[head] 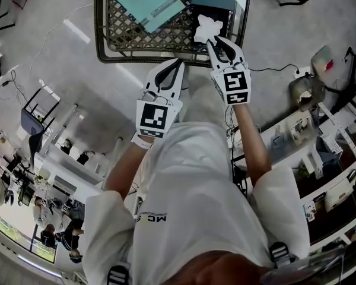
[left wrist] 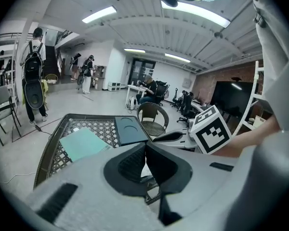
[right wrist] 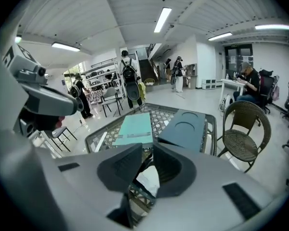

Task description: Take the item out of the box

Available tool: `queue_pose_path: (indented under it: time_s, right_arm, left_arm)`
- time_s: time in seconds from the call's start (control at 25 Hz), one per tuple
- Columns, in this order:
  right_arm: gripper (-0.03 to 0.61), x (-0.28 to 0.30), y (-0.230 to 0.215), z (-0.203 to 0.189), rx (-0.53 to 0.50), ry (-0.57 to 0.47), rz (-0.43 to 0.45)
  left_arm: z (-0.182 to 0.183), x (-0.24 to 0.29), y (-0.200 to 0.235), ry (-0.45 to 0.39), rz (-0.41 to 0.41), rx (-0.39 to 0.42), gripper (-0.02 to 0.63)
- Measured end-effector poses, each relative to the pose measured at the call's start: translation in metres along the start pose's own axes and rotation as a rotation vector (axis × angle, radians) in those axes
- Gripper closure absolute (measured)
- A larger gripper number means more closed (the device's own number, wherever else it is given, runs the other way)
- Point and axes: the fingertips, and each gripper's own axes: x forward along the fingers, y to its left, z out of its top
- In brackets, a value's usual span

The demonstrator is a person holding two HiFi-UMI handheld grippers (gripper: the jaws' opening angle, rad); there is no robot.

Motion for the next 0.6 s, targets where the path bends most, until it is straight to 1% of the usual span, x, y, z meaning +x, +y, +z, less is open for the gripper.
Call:
queue_pose_path:
  time_s: [0.24,0.4,0.48,0.6]
  right_arm:
    - [0.482,0.036,-0.012,-0.031,-0.038,0.110,-0.010]
    - [0.472,0.057,-0.013,-0.055,-0.039,0.188,0.017]
    - [0.449,0.067,-0.013,-0.065,-0.062,0.227,0.028]
    - [0.442,0.078,-0.013,-0.073,-0.116,0.275,0.034]
  left_arm:
    - [-0.014,0.018,0.018,0.001,0.037,-0.043,0.586]
    - [-0.024,0.027,0.025,0.011,0.049,-0.047,0.586]
    - [-0.030,0.030,0.027,0.019,0.051,-0.049,0.586]
    - [-0.038,0.033,0.028,0.032,0.050,-0.052,0.586]
